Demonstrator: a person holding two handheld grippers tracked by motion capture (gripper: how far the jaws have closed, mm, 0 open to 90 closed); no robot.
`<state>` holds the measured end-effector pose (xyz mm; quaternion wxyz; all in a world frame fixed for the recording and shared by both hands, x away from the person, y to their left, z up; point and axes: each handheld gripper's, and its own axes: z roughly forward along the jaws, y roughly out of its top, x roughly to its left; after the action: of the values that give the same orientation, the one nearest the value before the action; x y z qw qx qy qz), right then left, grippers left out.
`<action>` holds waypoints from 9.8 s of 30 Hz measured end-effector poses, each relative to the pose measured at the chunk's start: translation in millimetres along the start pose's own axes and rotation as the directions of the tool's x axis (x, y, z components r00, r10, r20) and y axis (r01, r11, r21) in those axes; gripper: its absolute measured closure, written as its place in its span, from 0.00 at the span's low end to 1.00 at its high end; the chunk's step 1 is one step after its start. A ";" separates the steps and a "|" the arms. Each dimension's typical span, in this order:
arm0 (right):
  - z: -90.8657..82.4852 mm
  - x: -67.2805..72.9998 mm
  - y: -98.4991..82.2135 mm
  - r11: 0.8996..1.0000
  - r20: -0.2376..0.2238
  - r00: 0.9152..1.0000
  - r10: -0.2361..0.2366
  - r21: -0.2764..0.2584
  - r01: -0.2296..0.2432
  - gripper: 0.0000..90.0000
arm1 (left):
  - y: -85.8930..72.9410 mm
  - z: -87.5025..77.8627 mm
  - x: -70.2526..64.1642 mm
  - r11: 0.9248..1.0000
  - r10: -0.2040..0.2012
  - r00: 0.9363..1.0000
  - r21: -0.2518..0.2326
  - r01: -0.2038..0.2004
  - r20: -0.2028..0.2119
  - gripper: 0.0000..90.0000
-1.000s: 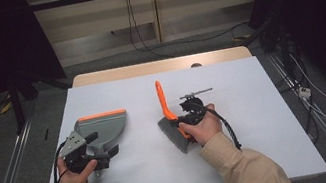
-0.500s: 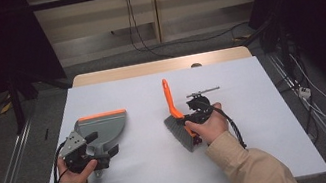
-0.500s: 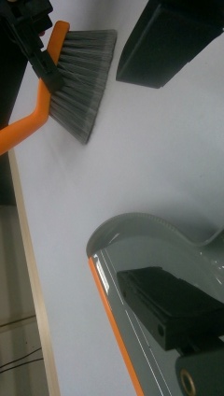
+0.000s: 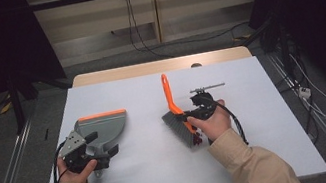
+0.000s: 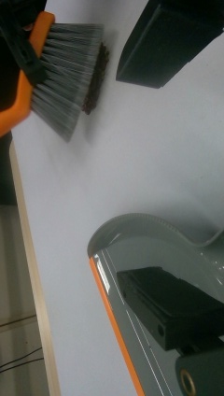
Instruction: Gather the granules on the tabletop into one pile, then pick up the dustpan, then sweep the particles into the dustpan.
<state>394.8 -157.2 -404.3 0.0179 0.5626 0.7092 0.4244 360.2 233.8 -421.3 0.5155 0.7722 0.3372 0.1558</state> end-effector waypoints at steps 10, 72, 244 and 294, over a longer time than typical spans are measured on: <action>-11.5 -16.8 28.0 0.958 0.038 0.958 -0.284 -0.043 0.285 0.79 | -0.2 -0.3 1.5 1.000 -0.003 1.000 0.001 0.003 -0.001 0.06; -37.5 -38.6 -9.0 0.891 0.007 0.894 -0.449 -0.079 0.448 0.79 | -19.8 -10.5 26.5 0.939 -0.114 0.957 0.287 0.192 -0.268 0.43; -16.7 14.2 -47.1 0.942 0.221 0.921 -0.321 -0.022 0.334 0.79 | 1.5 35.7 -79.8 0.850 0.077 0.947 0.476 -0.226 0.311 0.69; 9.9 32.4 -37.8 0.914 0.222 0.898 -0.380 -0.056 0.401 0.79 | 1.1 36.6 -74.3 0.856 0.036 0.955 0.484 -0.182 0.295 0.70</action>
<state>358.3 -125.3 -419.5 0.2044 0.4482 0.7796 0.3867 328.3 157.6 -427.7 0.3267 0.9123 0.2463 -0.0180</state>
